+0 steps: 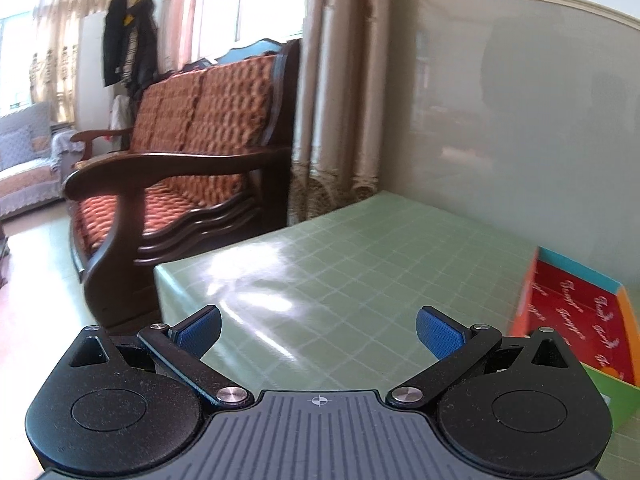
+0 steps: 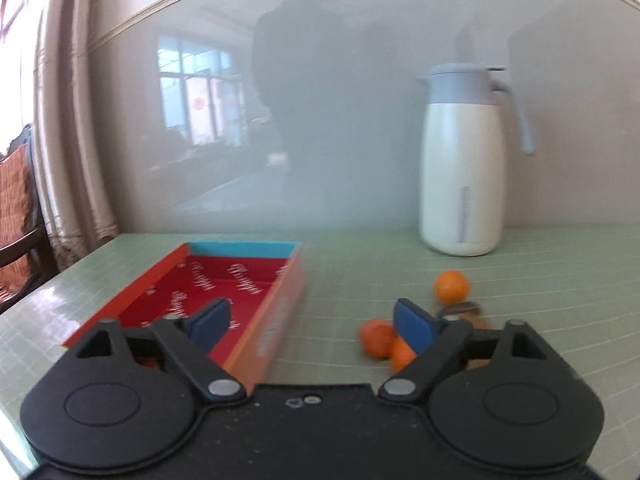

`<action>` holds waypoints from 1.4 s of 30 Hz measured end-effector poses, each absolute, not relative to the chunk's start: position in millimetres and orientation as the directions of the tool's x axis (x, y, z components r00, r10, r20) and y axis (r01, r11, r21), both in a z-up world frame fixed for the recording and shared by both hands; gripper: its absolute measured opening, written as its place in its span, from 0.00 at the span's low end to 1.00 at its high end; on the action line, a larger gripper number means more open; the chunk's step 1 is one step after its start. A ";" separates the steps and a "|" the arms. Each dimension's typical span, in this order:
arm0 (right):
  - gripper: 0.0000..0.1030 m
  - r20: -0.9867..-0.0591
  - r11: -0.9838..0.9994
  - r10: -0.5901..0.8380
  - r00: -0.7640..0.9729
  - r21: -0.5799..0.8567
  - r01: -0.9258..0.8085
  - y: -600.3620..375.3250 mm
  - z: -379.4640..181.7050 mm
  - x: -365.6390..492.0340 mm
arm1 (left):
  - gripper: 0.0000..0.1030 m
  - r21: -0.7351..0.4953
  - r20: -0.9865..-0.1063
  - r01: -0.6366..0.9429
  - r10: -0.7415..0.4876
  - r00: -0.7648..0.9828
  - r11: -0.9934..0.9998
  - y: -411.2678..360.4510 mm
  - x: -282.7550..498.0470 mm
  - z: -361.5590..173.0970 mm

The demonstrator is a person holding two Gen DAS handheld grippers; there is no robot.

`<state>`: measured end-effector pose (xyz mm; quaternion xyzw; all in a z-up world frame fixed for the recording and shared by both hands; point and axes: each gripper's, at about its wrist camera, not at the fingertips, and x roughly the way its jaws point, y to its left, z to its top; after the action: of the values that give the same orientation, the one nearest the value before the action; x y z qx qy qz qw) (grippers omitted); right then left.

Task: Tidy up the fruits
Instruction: 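Reach the left gripper to the mandarin in the pile and close on it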

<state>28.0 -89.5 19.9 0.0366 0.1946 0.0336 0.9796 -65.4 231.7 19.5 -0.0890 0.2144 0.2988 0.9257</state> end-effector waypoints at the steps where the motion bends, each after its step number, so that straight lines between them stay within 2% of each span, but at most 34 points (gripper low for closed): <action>1: 0.87 -0.380 0.996 0.063 0.923 0.084 -0.033 -96.2 20.5 27.0 | 1.00 -0.033 -0.449 -0.579 0.505 0.737 0.815 225.1 -63.1 19.8; 5: 0.97 -0.379 0.993 -0.019 0.925 0.101 0.062 -129.0 22.3 21.4 | 1.00 -0.014 -0.444 -0.517 0.458 0.770 0.856 197.0 -52.6 21.0; 8: 0.99 -0.371 0.983 -0.087 0.924 0.116 0.140 -156.1 23.3 14.9 | 1.00 0.008 -0.425 -0.460 0.420 0.802 0.888 171.9 -46.4 23.0; 16: 0.99 -0.375 0.939 -0.198 0.905 0.191 0.285 -218.8 19.5 -3.5 | 1.00 0.048 -0.389 -0.263 0.260 0.884 0.964 101.1 -31.9 25.6; 28: 0.99 -0.382 0.910 -0.274 0.883 0.195 0.367 -266.3 13.1 -25.3 | 1.00 0.111 -0.382 0.042 0.004 0.924 0.993 -10.9 -7.4 20.3; 34: 0.99 -0.388 0.888 -0.289 0.875 0.232 0.397 -283.8 11.7 -32.9 | 1.00 0.100 -0.430 0.098 -0.046 0.902 0.990 -44.3 20.7 13.1; 40: 0.99 -0.380 0.890 -0.285 0.880 0.235 0.390 -287.1 12.2 -34.0 | 0.99 0.118 -0.451 0.106 -0.042 0.891 0.987 -64.5 42.9 0.7; 41: 0.99 -0.378 0.891 -0.285 0.881 0.235 0.389 -287.9 12.6 -34.0 | 0.96 0.117 -0.456 0.106 -0.041 0.889 0.987 -66.5 45.5 -1.6; 42: 0.99 -0.375 0.891 -0.286 0.882 0.235 0.388 -288.1 12.8 -31.8 | 0.88 0.115 -0.465 0.109 -0.043 0.884 0.987 -68.5 48.1 -3.6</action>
<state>-31.8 -288.1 12.8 0.1534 0.1675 -0.1760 0.9578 48.1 -68.5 -3.6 0.0693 0.2375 -0.0392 0.9681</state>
